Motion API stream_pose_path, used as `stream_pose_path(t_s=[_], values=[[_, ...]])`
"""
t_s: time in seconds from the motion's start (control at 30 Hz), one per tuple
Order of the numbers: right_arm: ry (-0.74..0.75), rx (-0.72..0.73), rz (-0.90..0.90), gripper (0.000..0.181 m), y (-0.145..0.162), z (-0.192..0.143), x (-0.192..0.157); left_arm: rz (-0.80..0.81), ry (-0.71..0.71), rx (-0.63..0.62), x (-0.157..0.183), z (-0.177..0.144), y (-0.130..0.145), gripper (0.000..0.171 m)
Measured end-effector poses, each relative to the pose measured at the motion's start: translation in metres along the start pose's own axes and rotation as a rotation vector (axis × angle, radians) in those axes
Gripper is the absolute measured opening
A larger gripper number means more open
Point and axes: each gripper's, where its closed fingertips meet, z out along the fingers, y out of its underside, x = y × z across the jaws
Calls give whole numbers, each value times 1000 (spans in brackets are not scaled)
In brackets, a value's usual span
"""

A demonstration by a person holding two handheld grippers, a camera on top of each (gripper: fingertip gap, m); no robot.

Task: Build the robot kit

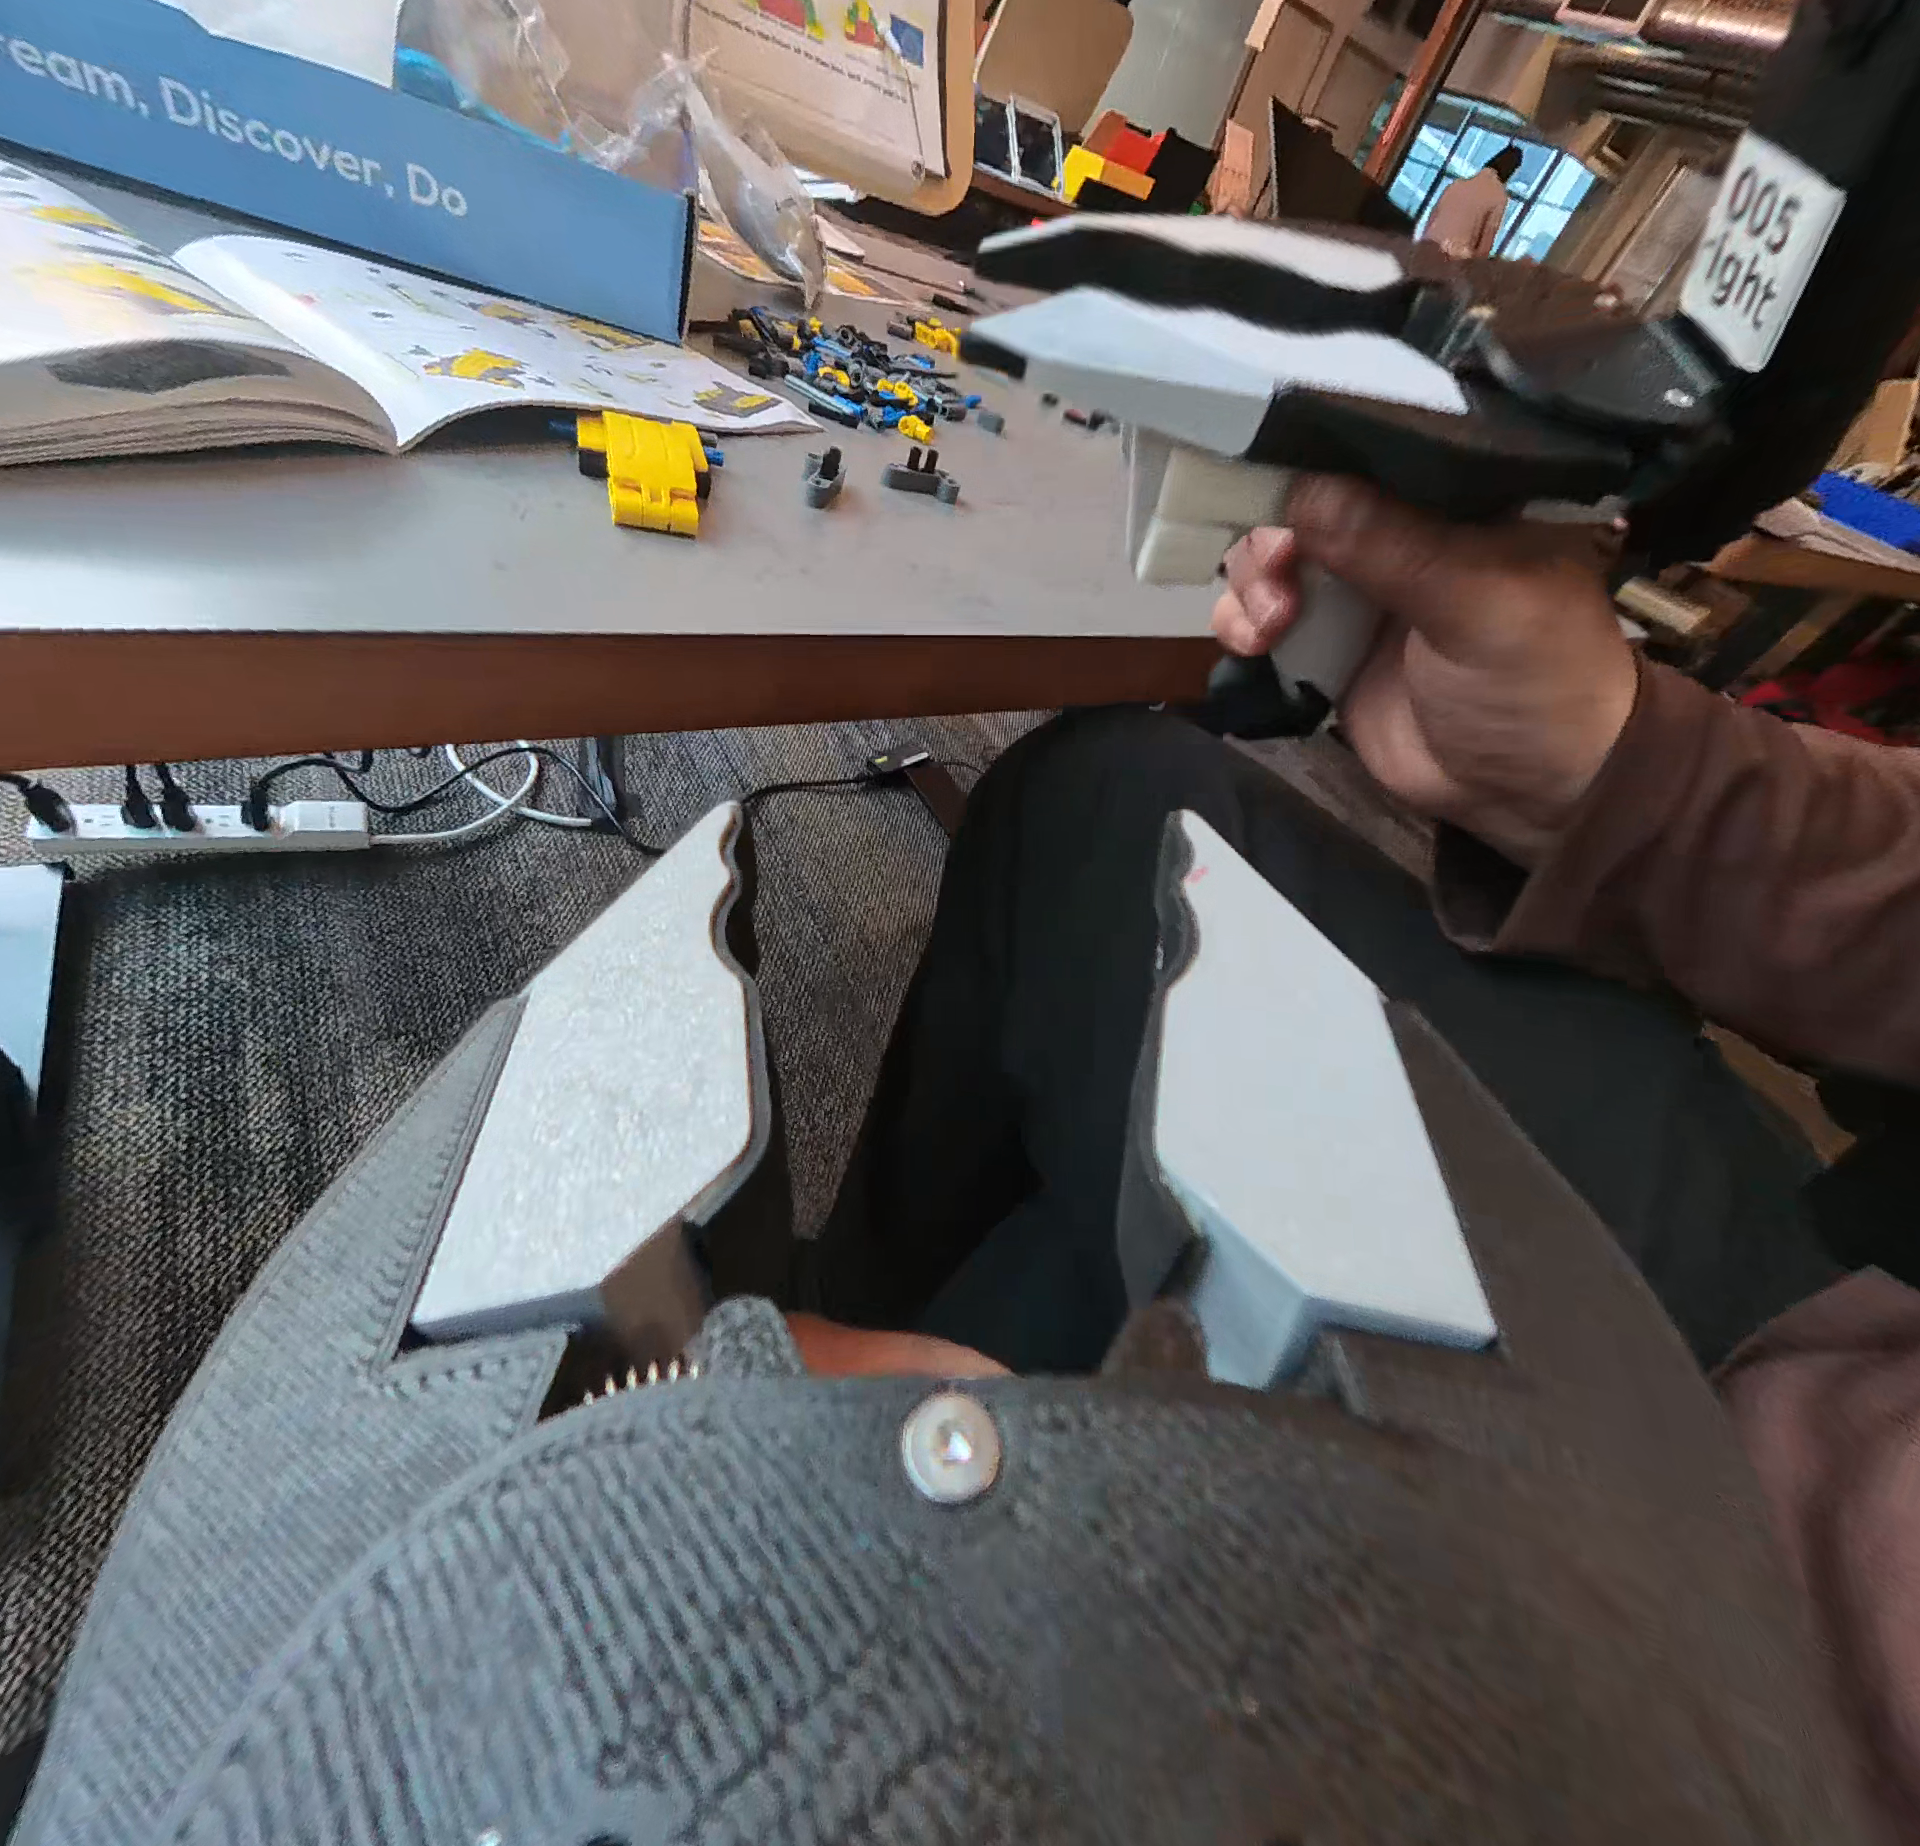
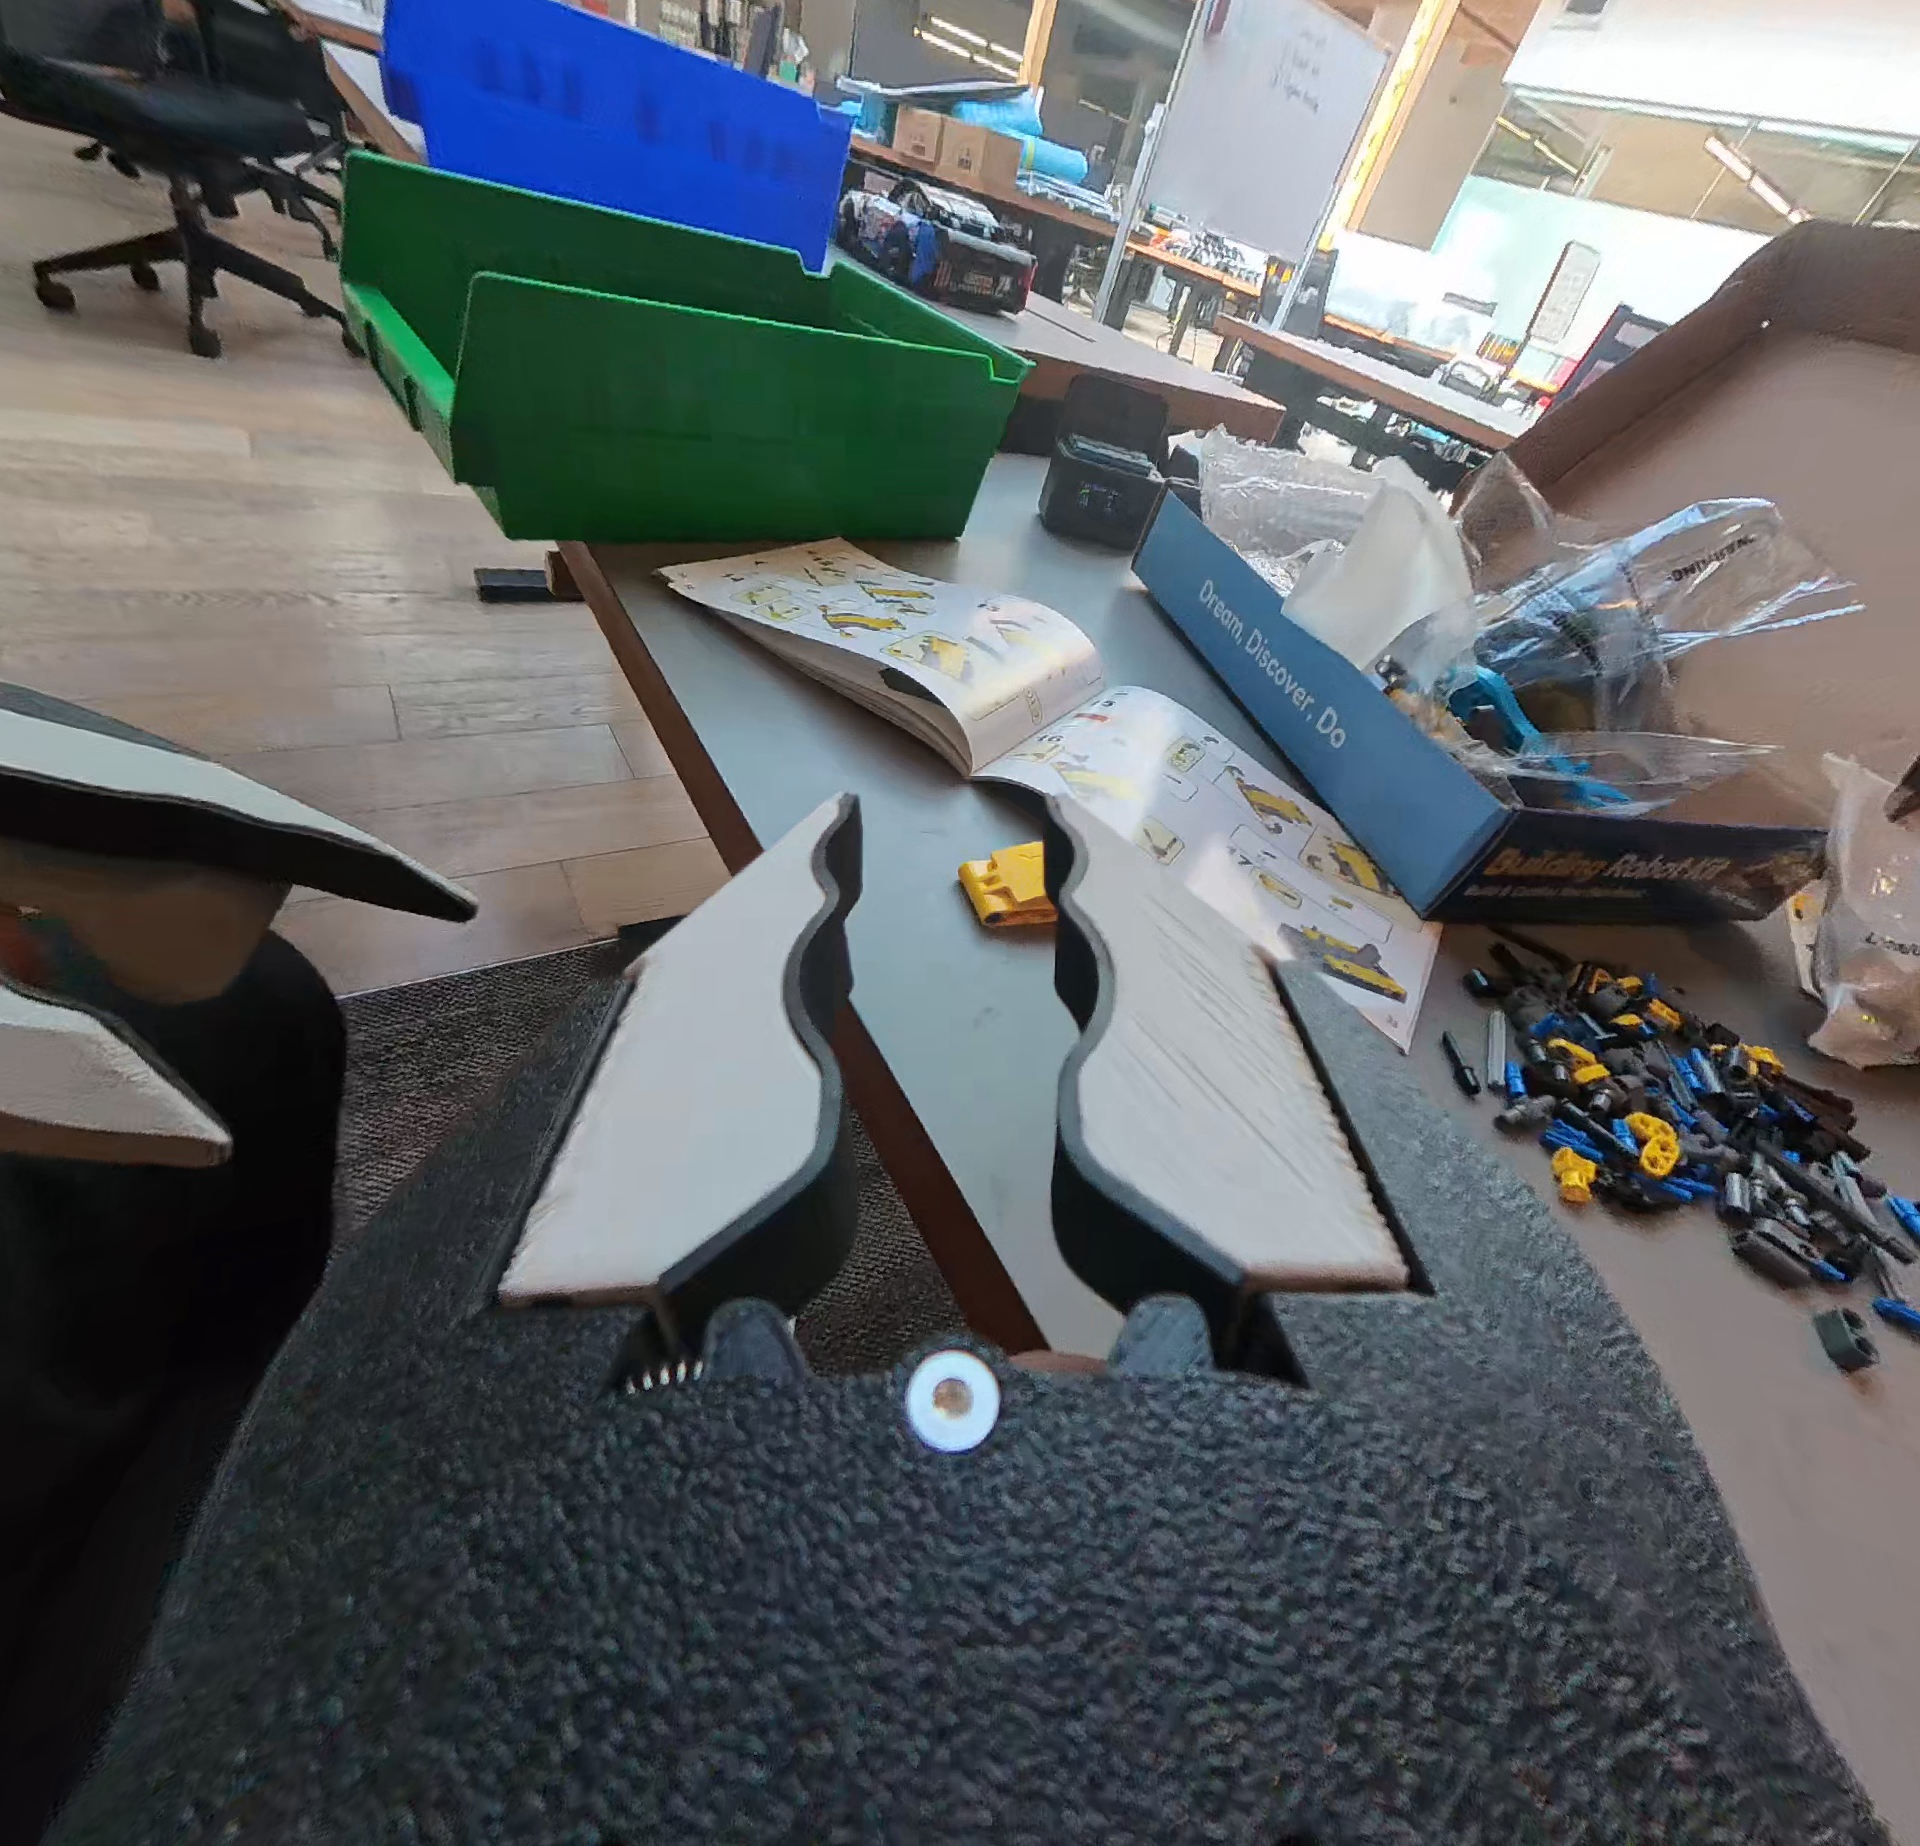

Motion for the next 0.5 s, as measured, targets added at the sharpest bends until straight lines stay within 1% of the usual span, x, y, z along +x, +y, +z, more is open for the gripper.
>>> stream_pose_path(t_s=[0.07,0.17,0.23,0.33,0.4,0.5], values=[[-1,-10,-31,32,4,2,-1,-11,-3,-5,-3,1,1,75],[-34,-30,7,34,9,8,-3,-56,-5,2,-9,0,-3,75],[-35,-32,12,34,11,11,-1,-49,-24,-4,-15,-1,-2,74],[-20,-64,-12,34,23,14,5,-54,-50,-6,-25,3,-3,73],[-21,-95,5,34,34,11,8,-74,-28,-6,-24,9,-7,72],[-7,-121,33,35,44,1,15,-43,-23,0,-23,16,-11,71]])
